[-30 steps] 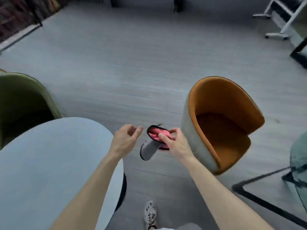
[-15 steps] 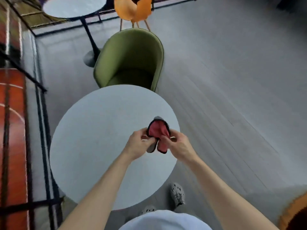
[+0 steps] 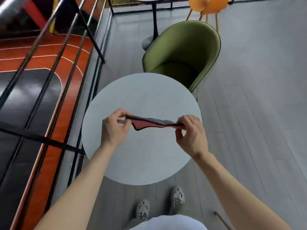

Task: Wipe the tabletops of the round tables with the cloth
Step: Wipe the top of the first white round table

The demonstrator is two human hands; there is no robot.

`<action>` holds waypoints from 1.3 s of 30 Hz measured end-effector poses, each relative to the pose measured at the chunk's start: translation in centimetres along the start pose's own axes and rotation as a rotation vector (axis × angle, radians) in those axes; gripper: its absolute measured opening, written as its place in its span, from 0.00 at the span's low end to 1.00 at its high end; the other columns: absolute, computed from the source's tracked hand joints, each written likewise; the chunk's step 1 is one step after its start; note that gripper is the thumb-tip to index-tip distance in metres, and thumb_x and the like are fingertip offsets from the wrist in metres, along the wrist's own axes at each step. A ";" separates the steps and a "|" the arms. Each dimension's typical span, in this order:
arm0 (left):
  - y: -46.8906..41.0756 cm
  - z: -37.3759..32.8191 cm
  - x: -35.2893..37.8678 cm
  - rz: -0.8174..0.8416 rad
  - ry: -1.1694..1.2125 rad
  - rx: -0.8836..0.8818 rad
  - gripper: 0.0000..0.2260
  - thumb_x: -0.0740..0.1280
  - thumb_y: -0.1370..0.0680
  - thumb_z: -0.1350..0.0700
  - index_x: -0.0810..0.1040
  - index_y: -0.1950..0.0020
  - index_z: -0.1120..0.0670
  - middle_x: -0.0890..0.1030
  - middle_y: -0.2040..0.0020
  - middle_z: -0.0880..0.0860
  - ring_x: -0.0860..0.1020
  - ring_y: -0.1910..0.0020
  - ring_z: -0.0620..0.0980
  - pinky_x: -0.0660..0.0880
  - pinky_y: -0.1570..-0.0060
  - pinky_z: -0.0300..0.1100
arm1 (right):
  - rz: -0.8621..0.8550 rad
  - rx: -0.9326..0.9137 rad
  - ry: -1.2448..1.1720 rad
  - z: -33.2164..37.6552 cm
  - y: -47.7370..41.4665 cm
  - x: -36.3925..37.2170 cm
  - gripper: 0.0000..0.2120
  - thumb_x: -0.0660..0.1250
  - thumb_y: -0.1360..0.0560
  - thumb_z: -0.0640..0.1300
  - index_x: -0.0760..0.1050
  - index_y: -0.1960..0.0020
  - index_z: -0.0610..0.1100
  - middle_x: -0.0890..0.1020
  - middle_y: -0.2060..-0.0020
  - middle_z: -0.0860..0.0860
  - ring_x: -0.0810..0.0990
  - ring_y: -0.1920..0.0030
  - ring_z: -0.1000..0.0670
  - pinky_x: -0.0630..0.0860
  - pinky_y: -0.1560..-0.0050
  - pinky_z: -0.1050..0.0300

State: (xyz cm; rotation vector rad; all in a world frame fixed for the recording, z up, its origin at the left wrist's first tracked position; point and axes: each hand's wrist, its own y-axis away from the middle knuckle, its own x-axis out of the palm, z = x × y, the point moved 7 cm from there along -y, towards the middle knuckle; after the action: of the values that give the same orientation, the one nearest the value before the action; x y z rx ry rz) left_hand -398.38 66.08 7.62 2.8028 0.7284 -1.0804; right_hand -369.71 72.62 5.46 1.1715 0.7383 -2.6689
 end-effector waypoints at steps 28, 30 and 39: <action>1.4 28.2 3.2 0.654 -0.759 -0.261 0.66 0.80 0.41 0.27 0.42 0.14 0.39 0.42 0.14 0.57 0.42 0.14 0.59 0.51 0.18 0.62 | 0.405 0.258 0.528 -2.9 17.2 24.8 0.47 0.56 0.24 0.82 0.52 0.12 0.62 0.43 0.11 0.41 0.37 0.12 0.40 0.42 0.17 0.23; 0.5 28.0 3.3 0.644 -0.758 -0.269 0.66 0.81 0.41 0.28 0.45 0.14 0.41 0.44 0.14 0.58 0.46 0.15 0.61 0.55 0.18 0.61 | 0.399 0.318 0.563 -5.1 16.3 23.2 0.51 0.54 0.26 0.85 0.50 0.11 0.60 0.42 0.11 0.42 0.37 0.12 0.42 0.43 0.16 0.25; 0.4 27.9 3.1 0.577 -0.783 -0.238 0.64 0.81 0.41 0.28 0.46 0.15 0.39 0.44 0.14 0.56 0.45 0.14 0.58 0.58 0.20 0.58 | 0.383 0.410 0.578 -9.7 -1.6 28.1 0.41 0.43 0.18 0.75 0.46 0.11 0.58 0.42 0.11 0.45 0.37 0.12 0.44 0.39 0.16 0.28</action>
State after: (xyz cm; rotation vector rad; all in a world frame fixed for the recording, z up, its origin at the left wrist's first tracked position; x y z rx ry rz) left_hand -413.50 61.11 -15.51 1.9173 -0.0361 -1.6185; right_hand -383.19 80.71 -19.83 1.9903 -0.0139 -2.2178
